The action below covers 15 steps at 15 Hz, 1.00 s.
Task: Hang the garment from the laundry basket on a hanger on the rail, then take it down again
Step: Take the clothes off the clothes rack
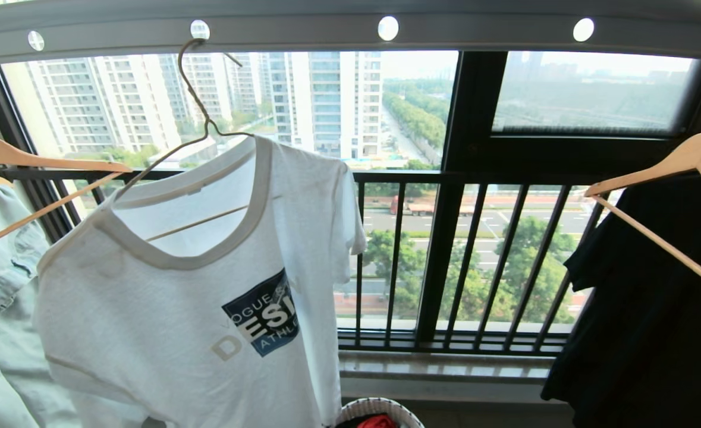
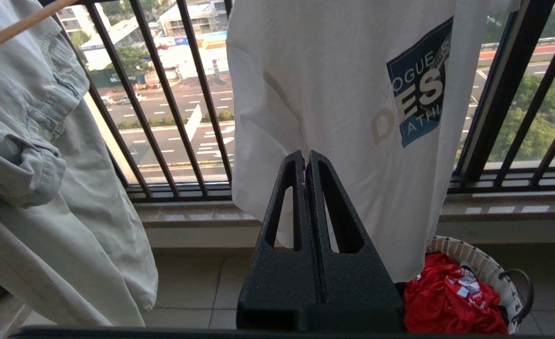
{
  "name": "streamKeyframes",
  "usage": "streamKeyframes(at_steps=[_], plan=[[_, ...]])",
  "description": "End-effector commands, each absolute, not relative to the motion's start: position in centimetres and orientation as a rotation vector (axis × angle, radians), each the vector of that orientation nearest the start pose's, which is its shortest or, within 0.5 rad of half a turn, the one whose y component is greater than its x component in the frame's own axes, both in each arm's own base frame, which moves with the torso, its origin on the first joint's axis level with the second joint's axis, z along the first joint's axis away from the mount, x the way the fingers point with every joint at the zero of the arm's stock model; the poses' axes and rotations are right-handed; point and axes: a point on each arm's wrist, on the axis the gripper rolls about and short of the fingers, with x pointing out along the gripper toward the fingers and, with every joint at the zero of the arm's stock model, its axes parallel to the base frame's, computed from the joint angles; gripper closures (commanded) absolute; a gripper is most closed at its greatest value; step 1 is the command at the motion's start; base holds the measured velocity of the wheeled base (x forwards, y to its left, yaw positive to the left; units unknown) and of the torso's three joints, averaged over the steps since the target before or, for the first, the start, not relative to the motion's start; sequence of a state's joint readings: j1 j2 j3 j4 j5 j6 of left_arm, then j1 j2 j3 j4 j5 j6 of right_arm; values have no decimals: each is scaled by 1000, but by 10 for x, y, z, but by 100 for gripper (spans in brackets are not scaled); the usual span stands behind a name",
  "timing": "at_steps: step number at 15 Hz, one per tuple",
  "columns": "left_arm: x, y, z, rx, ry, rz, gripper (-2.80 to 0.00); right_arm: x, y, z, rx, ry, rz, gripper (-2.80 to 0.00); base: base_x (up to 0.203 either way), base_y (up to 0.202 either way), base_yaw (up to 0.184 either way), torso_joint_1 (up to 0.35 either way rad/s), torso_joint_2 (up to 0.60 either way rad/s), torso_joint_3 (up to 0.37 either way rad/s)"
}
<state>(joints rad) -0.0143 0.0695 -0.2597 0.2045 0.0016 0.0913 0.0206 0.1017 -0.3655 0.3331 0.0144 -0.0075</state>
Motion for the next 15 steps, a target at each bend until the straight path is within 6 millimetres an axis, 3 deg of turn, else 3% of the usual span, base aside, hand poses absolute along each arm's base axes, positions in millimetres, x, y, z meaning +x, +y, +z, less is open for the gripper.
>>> streamKeyframes(at_steps=[1, 4, 8, 15], plan=[[-34, 0, 92, 96, 59, -41, 0, -38, 1, 106, -27, 5, 84, 0, 0, 0, 0, 0, 0, 0], [-24, 0, 76, 106, 17, -45, 0, -24, 2, 84, -62, -53, 101, 0, 0, 0, 0, 0, 0, 0], [-23, 0, 75, 143, 6, -46, 0, -23, 0, 80, -164, -47, 28, 0, 0, 0, 0, 0, 0, 0], [-23, 0, 75, 128, 6, -45, 0, -23, 0, 75, -83, 14, 37, 0, 0, 0, 0, 0, 0, 0]])
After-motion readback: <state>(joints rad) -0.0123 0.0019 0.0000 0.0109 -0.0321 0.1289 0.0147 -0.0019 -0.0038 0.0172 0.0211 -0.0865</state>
